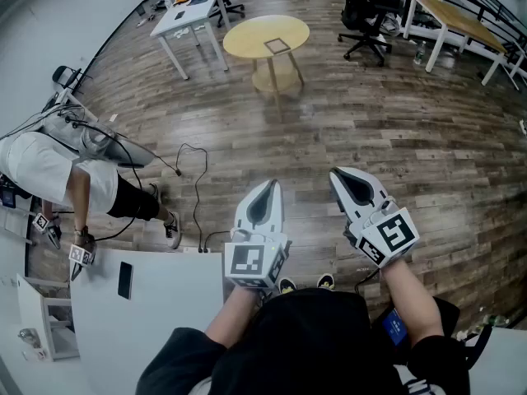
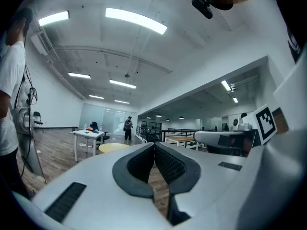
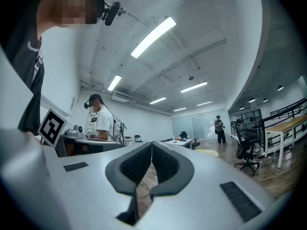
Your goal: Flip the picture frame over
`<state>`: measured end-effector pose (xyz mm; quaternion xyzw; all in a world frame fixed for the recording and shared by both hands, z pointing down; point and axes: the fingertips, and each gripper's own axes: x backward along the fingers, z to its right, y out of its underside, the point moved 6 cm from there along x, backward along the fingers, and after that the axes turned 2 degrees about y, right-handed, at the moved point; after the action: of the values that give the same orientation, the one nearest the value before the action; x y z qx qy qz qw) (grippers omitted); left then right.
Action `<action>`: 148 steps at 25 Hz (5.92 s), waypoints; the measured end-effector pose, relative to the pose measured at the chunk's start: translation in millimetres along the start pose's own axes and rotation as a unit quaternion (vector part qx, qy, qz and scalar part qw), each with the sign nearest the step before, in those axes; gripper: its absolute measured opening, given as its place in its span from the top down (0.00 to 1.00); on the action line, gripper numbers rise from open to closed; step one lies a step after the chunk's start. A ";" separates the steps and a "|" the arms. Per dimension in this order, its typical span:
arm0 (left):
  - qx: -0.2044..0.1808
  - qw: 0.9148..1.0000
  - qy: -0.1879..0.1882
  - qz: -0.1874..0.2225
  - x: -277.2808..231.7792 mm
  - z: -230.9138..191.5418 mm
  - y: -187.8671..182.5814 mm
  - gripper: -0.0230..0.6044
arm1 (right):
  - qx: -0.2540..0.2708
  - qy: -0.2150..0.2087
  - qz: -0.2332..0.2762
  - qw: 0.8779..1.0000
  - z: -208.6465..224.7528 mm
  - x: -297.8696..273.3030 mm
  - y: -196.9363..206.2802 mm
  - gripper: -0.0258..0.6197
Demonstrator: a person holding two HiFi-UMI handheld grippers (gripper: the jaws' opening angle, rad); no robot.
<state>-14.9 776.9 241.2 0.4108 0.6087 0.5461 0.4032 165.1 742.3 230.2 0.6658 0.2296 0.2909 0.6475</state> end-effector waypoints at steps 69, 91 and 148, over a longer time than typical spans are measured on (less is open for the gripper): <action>-0.050 0.999 -0.002 -0.019 -281.1 -82.2 6.2 0.93 | -0.009 -0.063 -0.012 0.998 221.8 -201.1 59.5 0.93; -0.043 0.998 0.029 -0.024 -427.1 -219.2 4.3 0.93 | -0.008 -0.037 -0.048 0.998 293.4 -377.9 85.1 0.93; -0.026 0.997 0.019 -0.064 -792.1 -394.4 12.7 0.93 | -0.015 -0.051 -0.085 0.995 562.1 -680.8 152.0 0.93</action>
<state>-117.4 -98.7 318.2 0.3497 0.6269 0.5427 0.4362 45.4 -140.4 324.6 0.6477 0.2476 0.2037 0.6911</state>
